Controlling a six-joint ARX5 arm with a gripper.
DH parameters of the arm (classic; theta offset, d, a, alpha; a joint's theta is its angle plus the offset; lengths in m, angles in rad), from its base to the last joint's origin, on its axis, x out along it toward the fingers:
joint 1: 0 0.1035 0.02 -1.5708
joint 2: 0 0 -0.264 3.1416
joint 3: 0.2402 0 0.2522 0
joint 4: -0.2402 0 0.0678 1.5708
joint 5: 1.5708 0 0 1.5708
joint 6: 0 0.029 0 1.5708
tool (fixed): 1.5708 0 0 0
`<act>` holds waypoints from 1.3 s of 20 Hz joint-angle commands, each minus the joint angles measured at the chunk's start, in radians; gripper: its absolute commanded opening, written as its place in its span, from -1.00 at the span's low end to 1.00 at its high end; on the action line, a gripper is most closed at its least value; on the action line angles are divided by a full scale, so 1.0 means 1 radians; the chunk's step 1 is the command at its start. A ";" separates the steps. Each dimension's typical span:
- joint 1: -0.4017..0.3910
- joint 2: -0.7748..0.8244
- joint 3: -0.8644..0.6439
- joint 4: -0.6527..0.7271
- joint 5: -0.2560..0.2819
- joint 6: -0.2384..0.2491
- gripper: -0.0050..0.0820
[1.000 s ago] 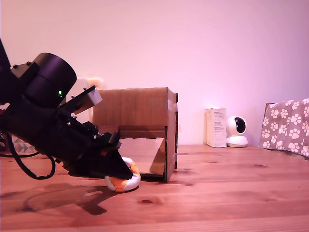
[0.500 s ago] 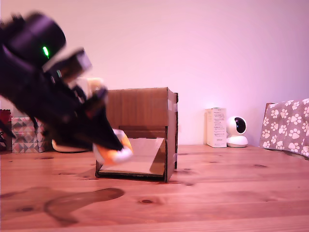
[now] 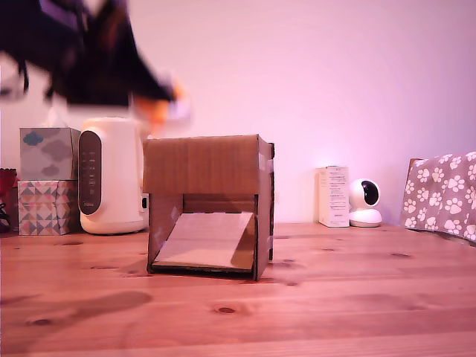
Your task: Drop the footbag into the cardboard dice tower
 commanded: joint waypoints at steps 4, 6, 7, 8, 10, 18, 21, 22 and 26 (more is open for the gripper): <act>-0.003 0.030 -0.010 0.204 -0.056 -0.003 -0.52; -0.003 0.056 0.006 0.234 -0.061 -0.003 -0.52; -0.003 0.076 0.025 0.229 -0.063 -0.003 -0.52; -0.003 0.099 0.050 0.217 -0.063 -0.003 -0.52; -0.003 0.152 0.111 0.189 -0.063 -0.003 -0.52; -0.002 0.411 0.471 -0.125 -0.063 0.016 -0.51; -0.002 0.501 0.570 -0.206 -0.063 0.033 -0.51; -0.002 0.526 0.596 -0.230 -0.063 0.034 -0.51; -0.001 0.579 0.635 -0.247 -0.071 0.063 -0.50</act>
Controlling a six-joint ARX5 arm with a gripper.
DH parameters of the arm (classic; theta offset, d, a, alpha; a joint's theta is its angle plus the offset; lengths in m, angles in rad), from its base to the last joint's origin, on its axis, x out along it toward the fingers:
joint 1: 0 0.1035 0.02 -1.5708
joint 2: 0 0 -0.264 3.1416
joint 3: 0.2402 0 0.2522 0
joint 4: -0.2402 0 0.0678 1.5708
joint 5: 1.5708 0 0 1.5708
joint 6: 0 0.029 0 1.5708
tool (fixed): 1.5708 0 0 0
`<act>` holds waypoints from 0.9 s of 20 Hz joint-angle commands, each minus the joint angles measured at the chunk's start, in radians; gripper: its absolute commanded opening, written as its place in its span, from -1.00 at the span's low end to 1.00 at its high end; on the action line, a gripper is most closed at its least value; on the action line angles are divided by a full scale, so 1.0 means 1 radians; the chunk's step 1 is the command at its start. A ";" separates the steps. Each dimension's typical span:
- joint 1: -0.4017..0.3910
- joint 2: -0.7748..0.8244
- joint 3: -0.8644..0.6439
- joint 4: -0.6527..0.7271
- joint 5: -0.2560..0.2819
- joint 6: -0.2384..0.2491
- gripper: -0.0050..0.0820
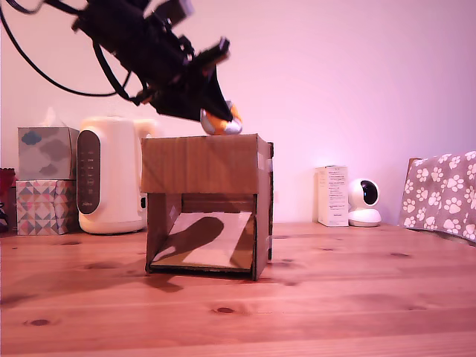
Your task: Drop the footbag into the cardboard dice tower
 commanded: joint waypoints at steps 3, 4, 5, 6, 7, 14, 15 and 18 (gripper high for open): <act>-0.001 0.004 0.020 0.024 0.002 0.024 0.05; -0.001 0.004 0.025 0.026 0.000 0.023 0.39; -0.001 0.004 0.030 0.025 -0.002 0.023 0.62; -0.001 -0.001 0.032 0.022 -0.006 0.023 0.67; -0.001 -0.008 0.032 0.013 -0.010 0.023 0.67; -0.002 -0.117 0.032 -0.179 -0.008 0.023 -0.82; -0.002 -0.129 0.032 -0.203 -0.008 0.023 -0.91; -0.002 -0.168 0.012 -0.229 -0.008 0.039 -0.93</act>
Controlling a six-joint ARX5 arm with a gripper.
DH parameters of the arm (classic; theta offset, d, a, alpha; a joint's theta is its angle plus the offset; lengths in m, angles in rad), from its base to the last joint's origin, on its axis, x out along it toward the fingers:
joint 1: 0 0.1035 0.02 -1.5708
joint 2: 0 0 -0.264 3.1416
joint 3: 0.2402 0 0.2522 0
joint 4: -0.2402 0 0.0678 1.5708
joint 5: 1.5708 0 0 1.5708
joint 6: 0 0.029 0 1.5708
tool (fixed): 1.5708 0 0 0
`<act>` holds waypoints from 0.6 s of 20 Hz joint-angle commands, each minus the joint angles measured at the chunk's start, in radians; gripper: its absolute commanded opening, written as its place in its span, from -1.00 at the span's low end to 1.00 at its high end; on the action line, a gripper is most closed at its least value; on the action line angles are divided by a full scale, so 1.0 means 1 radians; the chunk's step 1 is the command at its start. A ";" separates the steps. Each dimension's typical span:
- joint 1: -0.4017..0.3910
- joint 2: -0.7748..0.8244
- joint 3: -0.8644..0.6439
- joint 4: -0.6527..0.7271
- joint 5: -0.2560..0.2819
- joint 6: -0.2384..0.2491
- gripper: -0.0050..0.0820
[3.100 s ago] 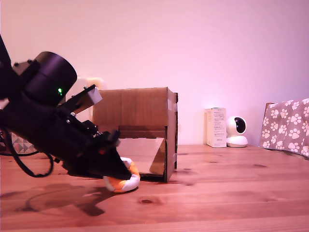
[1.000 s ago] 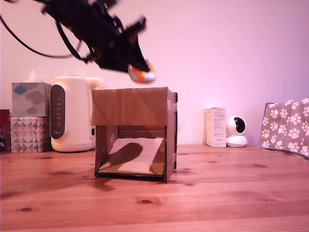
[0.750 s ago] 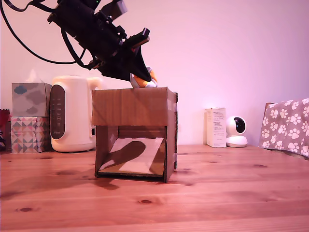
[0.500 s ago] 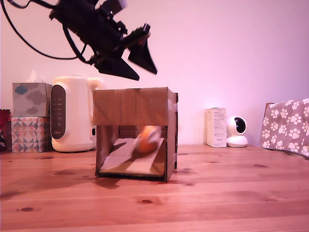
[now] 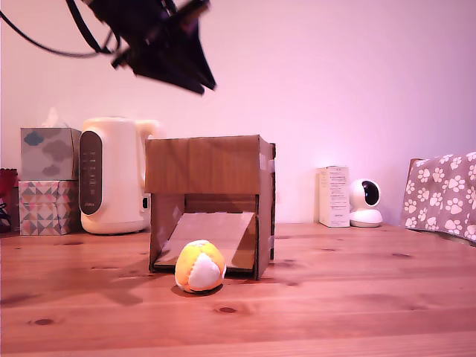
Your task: Drop the footbag into the cardboard dice tower
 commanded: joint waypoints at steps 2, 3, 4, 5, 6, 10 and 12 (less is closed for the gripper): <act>-0.005 -0.057 -0.086 0.043 0.011 0.012 -0.93; -0.005 -0.086 -0.124 0.068 0.017 0.010 -0.93; -0.005 -0.118 -0.169 0.097 0.019 0.002 -0.93; -0.005 -0.148 -0.214 0.134 0.019 0.000 -0.93; -0.005 -0.174 -0.256 0.171 0.021 0.000 -0.93; -0.005 -0.283 -0.433 0.311 0.031 -0.008 -0.93; -0.005 -0.327 -0.519 0.381 0.030 -0.032 -0.93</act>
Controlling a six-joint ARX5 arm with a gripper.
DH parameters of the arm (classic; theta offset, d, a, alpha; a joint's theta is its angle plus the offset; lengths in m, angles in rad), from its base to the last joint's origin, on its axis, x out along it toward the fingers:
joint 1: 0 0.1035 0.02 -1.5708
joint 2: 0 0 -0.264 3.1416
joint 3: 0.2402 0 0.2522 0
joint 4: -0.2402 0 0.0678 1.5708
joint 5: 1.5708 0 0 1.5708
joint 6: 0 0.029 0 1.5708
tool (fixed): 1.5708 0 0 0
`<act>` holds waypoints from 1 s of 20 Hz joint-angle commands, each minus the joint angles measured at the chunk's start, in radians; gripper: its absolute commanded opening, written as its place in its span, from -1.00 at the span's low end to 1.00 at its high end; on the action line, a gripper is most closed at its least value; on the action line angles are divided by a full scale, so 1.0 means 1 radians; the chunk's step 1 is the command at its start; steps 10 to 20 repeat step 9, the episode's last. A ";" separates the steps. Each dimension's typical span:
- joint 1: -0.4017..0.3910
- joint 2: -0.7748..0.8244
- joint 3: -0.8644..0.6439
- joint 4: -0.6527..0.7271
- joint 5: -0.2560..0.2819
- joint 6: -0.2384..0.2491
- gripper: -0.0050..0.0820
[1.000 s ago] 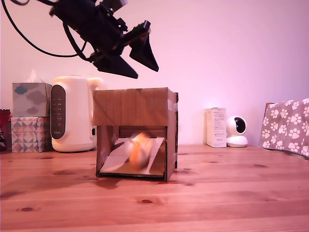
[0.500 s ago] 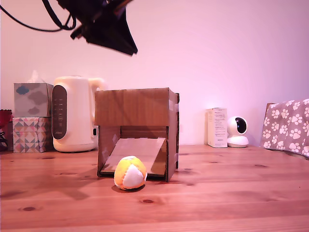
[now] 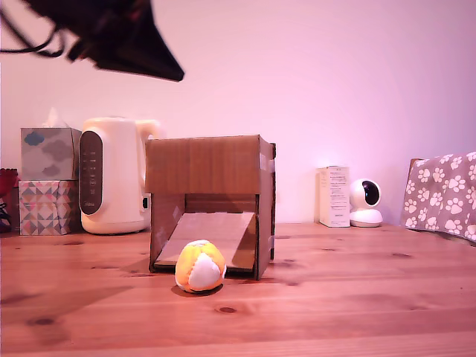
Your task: Drop the footbag into the cardboard dice tower
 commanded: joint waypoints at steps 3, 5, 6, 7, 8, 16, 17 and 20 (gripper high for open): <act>0.005 -0.061 -0.149 0.114 -0.001 -0.019 -0.93; 0.021 -0.104 -0.225 0.172 -0.004 -0.040 -0.93; 0.028 -0.128 -0.261 0.195 -0.008 -0.050 -0.93; 0.034 -0.149 -0.293 0.211 -0.024 -0.064 -0.93; 0.039 -0.175 -0.321 0.215 -0.040 -0.071 -0.93; 0.045 -0.200 -0.345 0.213 -0.059 -0.075 -0.93; 0.045 -0.200 -0.345 0.213 -0.059 -0.075 -0.93; 0.045 -0.200 -0.345 0.213 -0.059 -0.075 -0.93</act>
